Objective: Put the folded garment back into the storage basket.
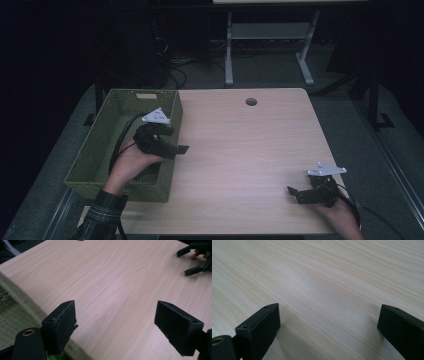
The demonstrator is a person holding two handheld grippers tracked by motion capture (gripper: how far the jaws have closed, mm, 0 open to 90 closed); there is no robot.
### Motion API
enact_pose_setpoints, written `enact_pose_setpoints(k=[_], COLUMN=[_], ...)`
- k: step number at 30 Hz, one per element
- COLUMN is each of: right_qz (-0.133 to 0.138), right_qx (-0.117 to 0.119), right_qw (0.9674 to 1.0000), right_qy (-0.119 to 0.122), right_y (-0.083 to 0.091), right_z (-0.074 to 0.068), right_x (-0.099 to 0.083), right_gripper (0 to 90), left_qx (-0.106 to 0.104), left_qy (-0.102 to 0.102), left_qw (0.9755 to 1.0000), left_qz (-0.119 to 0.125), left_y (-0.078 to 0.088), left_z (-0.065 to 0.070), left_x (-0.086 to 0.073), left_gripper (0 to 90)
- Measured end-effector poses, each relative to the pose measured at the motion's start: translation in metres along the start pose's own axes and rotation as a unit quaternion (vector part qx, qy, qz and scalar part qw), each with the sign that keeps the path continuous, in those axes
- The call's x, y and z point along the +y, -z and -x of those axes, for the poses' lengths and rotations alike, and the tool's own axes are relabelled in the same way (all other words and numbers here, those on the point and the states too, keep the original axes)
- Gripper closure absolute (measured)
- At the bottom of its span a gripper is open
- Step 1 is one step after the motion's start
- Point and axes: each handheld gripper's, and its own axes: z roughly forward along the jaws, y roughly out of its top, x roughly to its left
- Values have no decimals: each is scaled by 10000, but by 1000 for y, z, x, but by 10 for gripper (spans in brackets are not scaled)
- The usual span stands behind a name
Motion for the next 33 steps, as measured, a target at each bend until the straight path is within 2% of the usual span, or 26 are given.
enact_pose_setpoints(k=[1, 3, 4, 7, 11, 13, 17, 27, 33], right_qz=[0, 0, 0, 1, 0, 1, 1, -1, -3], right_qx=[0, 0, 0, 0, 1, 1, 0, 0, 1], right_qw=[10000, 10000, 10000, 10000, 10000, 10000, 10000, 10000, 10000], right_qy=[0, 0, 0, 0, -1, -1, -2, -2, -3], right_y=[0, 0, 0, 0, 0, 0, 0, 0, 0], right_z=[0, 0, 0, 0, 0, 0, 0, 0, 0], right_x=[0, 0, 0, 0, 0, 0, 0, 0, 0], right_gripper=[41, 41, 41, 41, 42, 41, 41, 41, 42], left_qx=[0, -41, -125, -204, -297, -330, -436, -398, -228], left_qy=[0, -57, -125, -180, -231, -270, -339, -421, -493], left_qw=[10000, 10000, 9998, 9996, 9993, 9991, 9985, 9983, 9985], left_qz=[0, 4, -34, -29, 55, 49, 47, 57, -17], left_y=[0, -6, -13, -19, -35, -38, -56, -86, -102], left_z=[0, 7, 15, 21, 35, 38, 52, 70, 75], left_x=[0, 3, 5, 6, 9, 9, 7, 1, -9], left_gripper=[171, 170, 171, 170, 170, 170, 161, 140, 129])
